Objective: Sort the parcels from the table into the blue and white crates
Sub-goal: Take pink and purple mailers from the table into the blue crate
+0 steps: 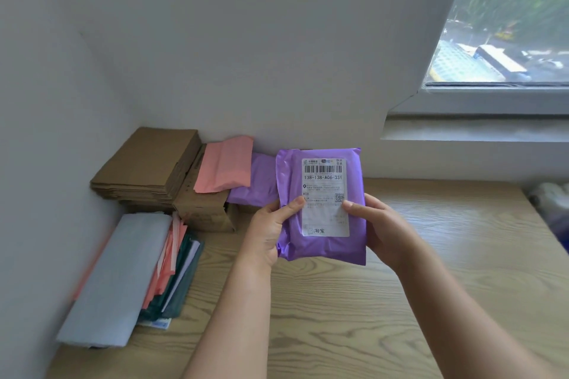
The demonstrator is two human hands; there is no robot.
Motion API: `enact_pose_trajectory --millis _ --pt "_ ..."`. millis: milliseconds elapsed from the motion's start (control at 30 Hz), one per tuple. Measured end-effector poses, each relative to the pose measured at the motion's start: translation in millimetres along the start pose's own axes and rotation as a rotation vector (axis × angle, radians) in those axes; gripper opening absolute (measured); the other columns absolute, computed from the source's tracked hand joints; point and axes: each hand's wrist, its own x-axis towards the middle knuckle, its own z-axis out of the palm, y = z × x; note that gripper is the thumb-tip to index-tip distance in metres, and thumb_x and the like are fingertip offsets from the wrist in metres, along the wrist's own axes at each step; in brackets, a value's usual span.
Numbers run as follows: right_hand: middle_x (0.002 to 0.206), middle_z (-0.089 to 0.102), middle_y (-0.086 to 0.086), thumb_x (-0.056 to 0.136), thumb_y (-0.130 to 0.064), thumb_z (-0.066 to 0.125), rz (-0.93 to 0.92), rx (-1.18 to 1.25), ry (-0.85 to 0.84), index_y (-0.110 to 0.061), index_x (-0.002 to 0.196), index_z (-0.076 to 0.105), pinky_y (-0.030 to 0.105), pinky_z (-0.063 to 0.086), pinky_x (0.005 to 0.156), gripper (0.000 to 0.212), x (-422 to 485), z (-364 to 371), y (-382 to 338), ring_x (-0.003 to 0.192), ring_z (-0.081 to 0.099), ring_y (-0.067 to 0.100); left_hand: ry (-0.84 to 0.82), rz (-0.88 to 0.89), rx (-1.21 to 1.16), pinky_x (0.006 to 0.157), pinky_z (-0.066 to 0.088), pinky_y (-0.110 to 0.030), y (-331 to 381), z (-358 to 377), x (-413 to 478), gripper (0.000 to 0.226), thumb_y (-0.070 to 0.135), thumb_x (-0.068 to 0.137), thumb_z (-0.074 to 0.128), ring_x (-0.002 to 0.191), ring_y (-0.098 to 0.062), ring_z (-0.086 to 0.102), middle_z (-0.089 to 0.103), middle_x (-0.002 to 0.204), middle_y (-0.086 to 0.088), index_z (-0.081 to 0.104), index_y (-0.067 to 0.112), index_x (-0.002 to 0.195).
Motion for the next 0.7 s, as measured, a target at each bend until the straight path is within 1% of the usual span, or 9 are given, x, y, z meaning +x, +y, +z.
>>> enact_pose_trajectory --millis 100,233,300,400,500,533,600,667,700 --pt "0.122 0.069 0.015 0.090 -0.013 0.062 0.000 0.000 0.025 -0.007 0.125 0.065 0.056 0.041 0.109 0.035 1 4 0 0.118 0.062 0.038 -0.044 -0.010 0.009 0.080 0.062 -0.039 6 -4 5 0.019 0.005 0.085 0.071 0.089 -0.029 0.073 0.074 0.104 -0.020 0.072 0.001 0.103" --pt "0.120 0.070 0.016 0.087 -0.014 0.063 -0.001 -0.003 0.048 -0.006 0.124 0.065 0.053 0.044 0.107 0.038 -1 3 -3 0.117 0.063 0.039 -0.085 -0.011 0.039 0.080 0.062 -0.037 8 -5 12 0.027 0.010 0.078 0.075 0.092 -0.030 0.073 0.074 0.105 -0.019 0.072 0.002 0.104" --pt "0.121 0.070 0.016 0.087 -0.014 0.063 -0.002 -0.005 0.054 -0.005 0.124 0.065 0.051 0.045 0.106 0.038 -2 3 -4 0.116 0.064 0.038 -0.113 -0.035 0.038 0.076 0.062 -0.035 8 -4 15 0.034 0.011 0.076 0.075 0.092 -0.029 0.073 0.075 0.105 -0.018 0.071 0.001 0.109" --pt "0.118 0.071 0.015 0.091 -0.012 0.062 0.008 -0.026 0.094 -0.006 0.123 0.066 0.048 0.049 0.101 0.033 -3 -1 -3 0.111 0.067 0.035 -0.118 -0.072 0.037 0.069 0.062 -0.033 4 0 22 0.026 0.004 0.084 0.071 0.084 -0.027 0.075 0.075 0.100 -0.019 0.070 -0.002 0.109" --pt "0.109 0.074 0.013 0.091 -0.010 0.065 0.045 -0.068 0.179 -0.007 0.116 0.069 0.043 0.053 0.091 0.026 -1 -8 9 0.099 0.071 0.030 -0.084 -0.129 0.091 0.068 0.061 -0.035 -11 -1 29 0.021 0.004 0.085 0.071 0.085 -0.029 0.075 0.075 0.099 -0.020 0.070 -0.001 0.106" --pt "0.105 0.076 0.012 0.090 -0.010 0.066 0.061 -0.092 0.217 -0.008 0.113 0.070 0.040 0.055 0.086 0.024 1 -12 15 0.093 0.072 0.028 -0.072 -0.151 0.122 0.067 0.061 -0.034 -18 -1 31 0.020 0.003 0.085 0.072 0.083 -0.028 0.075 0.076 0.096 -0.019 0.070 -0.001 0.105" --pt "0.097 0.077 0.009 0.090 -0.009 0.067 0.112 -0.157 0.292 -0.008 0.108 0.072 0.034 0.056 0.075 0.019 4 -23 36 0.083 0.073 0.023 -0.032 -0.193 0.209 0.057 0.058 -0.027 -37 -4 34 0.014 0.001 0.086 0.071 0.067 -0.019 0.074 0.076 0.079 -0.012 0.070 -0.002 0.099" --pt "0.094 0.077 0.009 0.090 -0.008 0.067 0.185 -0.235 0.335 -0.007 0.108 0.072 0.031 0.054 0.070 0.018 4 -33 61 0.078 0.072 0.022 0.007 -0.245 0.335 0.047 0.052 -0.020 -61 -10 36 0.004 0.002 0.086 0.072 0.052 -0.011 0.069 0.073 0.065 -0.004 0.068 0.002 0.089" --pt "0.094 0.076 0.010 0.090 -0.006 0.066 0.234 -0.276 0.357 -0.005 0.109 0.071 0.032 0.054 0.069 0.020 3 -40 77 0.076 0.071 0.022 0.030 -0.289 0.391 0.047 0.052 -0.020 -77 -14 37 0.004 0.003 0.086 0.072 0.051 -0.011 0.068 0.073 0.064 -0.004 0.068 0.004 0.087"
